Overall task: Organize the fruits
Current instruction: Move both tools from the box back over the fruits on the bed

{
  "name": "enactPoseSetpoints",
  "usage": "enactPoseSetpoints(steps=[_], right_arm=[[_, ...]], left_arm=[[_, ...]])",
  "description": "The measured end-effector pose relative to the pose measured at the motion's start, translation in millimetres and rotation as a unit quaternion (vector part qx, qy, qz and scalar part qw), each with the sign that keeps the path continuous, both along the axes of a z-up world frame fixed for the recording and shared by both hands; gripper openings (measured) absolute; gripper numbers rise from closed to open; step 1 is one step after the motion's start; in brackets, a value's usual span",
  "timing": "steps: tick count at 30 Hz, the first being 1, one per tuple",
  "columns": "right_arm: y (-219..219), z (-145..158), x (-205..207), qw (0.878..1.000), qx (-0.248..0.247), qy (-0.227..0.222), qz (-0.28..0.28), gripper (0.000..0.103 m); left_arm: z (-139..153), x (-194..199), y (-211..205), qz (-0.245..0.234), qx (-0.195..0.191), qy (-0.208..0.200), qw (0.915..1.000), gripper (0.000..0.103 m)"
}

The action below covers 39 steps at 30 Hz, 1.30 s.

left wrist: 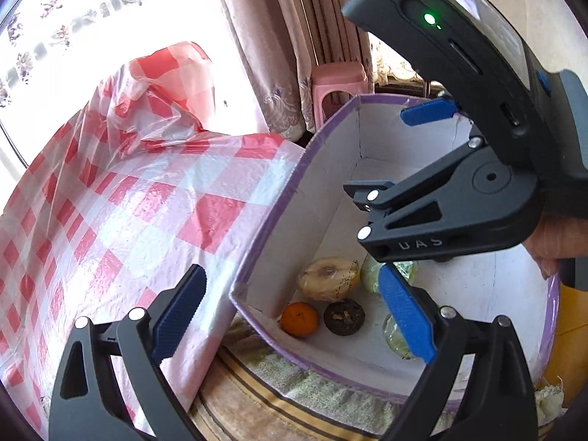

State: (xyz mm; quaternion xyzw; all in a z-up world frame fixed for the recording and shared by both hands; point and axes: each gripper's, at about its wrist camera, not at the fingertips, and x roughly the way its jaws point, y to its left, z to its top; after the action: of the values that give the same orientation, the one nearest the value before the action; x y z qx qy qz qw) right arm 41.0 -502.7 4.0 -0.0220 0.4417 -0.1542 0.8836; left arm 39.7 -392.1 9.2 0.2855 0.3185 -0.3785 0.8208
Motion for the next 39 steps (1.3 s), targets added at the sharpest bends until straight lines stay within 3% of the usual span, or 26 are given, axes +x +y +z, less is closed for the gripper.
enactPoseSetpoints(steps=[10,14,19,26,30,37,39], right_arm=[[35,23,1,0.997,0.047,-0.058,0.018,0.087],[66,29,5,0.994,0.071,-0.073,0.045,0.087],[105,28,15,0.990,0.092,-0.078,0.078,0.087],[159,21,28,0.982,0.119,-0.072,0.125,0.087],[190,17,36,0.978,0.123,-0.063,0.156,0.087],[224,20,46,0.973,0.120,-0.064,0.186,0.087],[232,20,48,0.971,0.123,-0.062,0.195,0.088]], left_arm=[[28,24,63,0.076,-0.081,-0.008,0.9938,0.095],[38,40,99,0.120,-0.114,-0.007,0.9861,0.095],[48,61,149,0.185,-0.156,-0.012,0.9702,0.095],[54,85,216,0.263,-0.191,-0.009,0.9457,0.095],[52,99,258,0.312,-0.214,0.001,0.9258,0.095],[42,119,336,0.389,-0.271,0.043,0.8794,0.094],[36,124,357,0.405,-0.292,0.061,0.8643,0.087]])
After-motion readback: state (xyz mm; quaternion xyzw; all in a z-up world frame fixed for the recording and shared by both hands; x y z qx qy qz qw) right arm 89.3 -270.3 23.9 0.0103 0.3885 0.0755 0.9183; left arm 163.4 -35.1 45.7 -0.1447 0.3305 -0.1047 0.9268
